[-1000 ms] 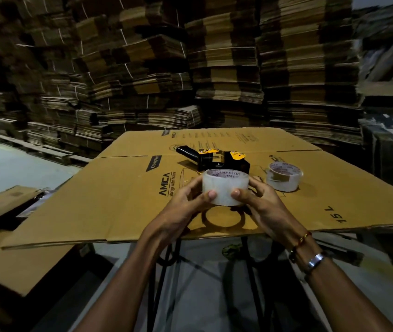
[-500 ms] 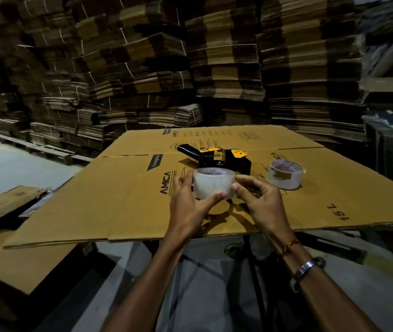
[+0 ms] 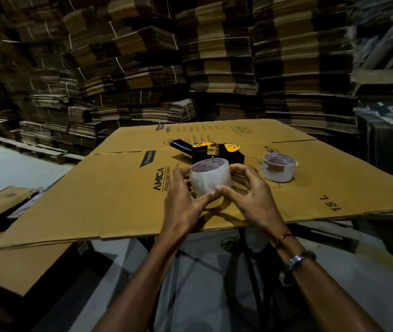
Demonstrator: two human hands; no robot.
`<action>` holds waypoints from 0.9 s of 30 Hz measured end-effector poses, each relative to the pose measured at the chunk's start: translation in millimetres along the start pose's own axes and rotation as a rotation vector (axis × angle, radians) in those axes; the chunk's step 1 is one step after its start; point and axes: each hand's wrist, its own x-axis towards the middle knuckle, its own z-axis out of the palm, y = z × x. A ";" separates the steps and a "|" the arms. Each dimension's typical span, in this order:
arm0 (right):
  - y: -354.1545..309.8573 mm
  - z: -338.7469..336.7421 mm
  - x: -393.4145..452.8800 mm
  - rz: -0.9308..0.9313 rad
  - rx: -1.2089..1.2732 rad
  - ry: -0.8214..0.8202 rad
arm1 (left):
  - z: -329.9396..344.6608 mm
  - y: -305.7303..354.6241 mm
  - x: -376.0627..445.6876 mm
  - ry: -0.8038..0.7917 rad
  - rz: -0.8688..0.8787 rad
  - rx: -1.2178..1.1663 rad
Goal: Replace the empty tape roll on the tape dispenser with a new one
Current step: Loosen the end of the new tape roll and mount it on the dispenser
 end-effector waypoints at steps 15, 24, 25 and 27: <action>1.3 30.5 -15.0 -0.262 -0.219 0.234 | 17.9 11.0 -13.1 0.196 0.094 0.265; -7.0 30.5 -14.6 -0.167 -0.173 0.289 | 15.4 12.3 -13.2 0.189 0.071 0.242; -7.6 32.8 -16.5 -0.180 -0.186 0.284 | 15.1 12.1 -13.1 0.199 0.071 0.246; -7.8 35.5 -19.6 -0.194 -0.193 0.261 | 15.1 11.9 -12.8 0.206 0.075 0.253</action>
